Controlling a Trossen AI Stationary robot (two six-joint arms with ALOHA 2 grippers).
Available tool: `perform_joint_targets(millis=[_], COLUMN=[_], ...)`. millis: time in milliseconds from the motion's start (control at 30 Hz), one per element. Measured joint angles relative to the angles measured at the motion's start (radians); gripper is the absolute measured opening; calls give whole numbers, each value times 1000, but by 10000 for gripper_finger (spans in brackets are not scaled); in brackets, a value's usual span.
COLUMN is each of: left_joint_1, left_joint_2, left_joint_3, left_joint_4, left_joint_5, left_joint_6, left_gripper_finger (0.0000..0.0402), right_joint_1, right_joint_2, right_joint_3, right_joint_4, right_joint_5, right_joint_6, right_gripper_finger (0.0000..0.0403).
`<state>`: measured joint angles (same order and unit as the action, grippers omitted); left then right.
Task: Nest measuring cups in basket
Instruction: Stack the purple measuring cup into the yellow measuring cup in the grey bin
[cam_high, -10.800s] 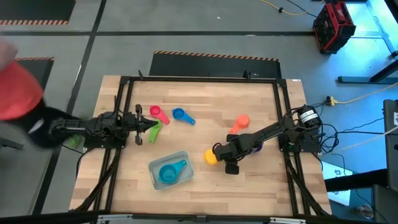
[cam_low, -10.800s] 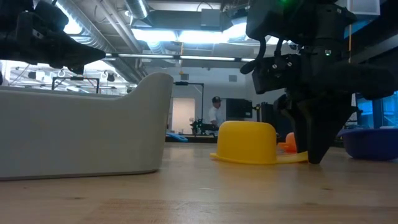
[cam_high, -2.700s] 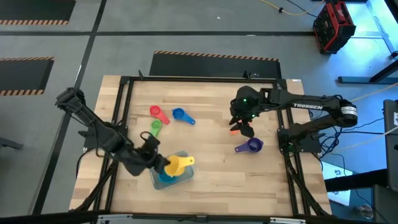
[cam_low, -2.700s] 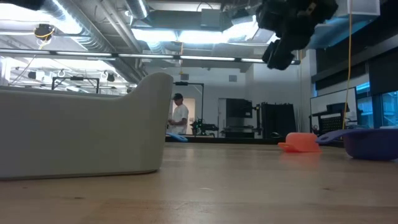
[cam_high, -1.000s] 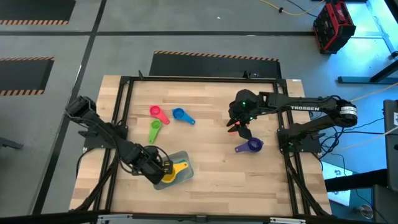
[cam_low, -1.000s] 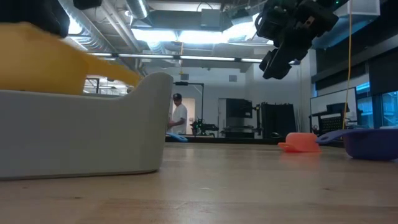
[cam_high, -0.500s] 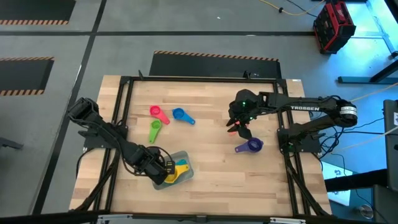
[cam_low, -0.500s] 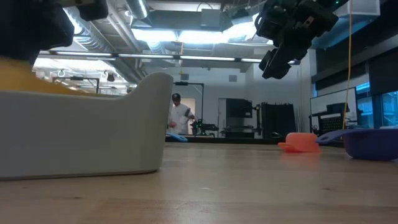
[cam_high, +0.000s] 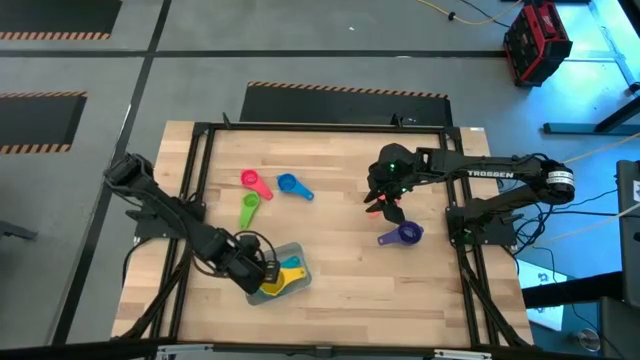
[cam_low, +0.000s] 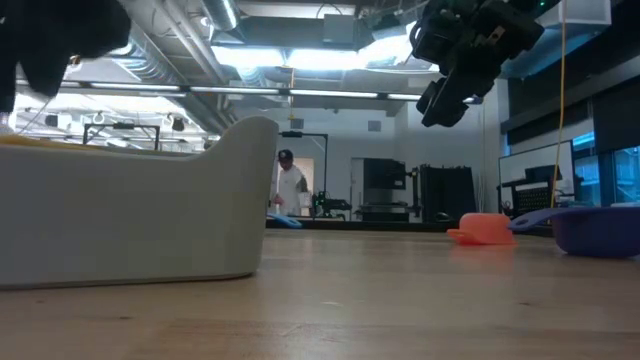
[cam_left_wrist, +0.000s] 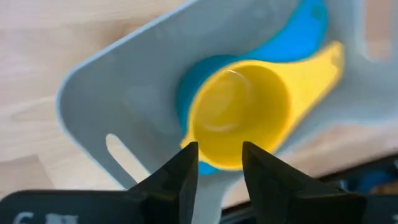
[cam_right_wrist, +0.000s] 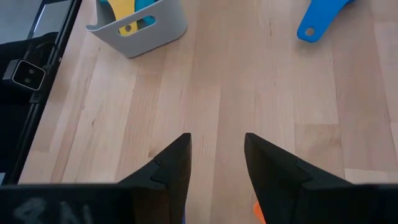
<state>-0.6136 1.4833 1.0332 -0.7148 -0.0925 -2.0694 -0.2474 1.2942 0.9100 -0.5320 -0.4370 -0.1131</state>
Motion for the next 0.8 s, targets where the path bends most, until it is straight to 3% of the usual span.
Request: perform_joint_targets(millis=[400,800], left_joint_1=[115,385], left_joint_2=[-182,-194], left_joint_3=[0,0], left_joint_4=[19,52], left_joint_5=[-73,6], left_joint_6=[541,1181], left_gripper_finger=[118,115], right_joint_1=[0,0], right_joint_2=[0,0], right_joint_3=[0,0], right_joint_4=[-35,-39], right_joint_5=[0,-1], right_joint_6=[20,85], right_gripper_finger=[161,255])
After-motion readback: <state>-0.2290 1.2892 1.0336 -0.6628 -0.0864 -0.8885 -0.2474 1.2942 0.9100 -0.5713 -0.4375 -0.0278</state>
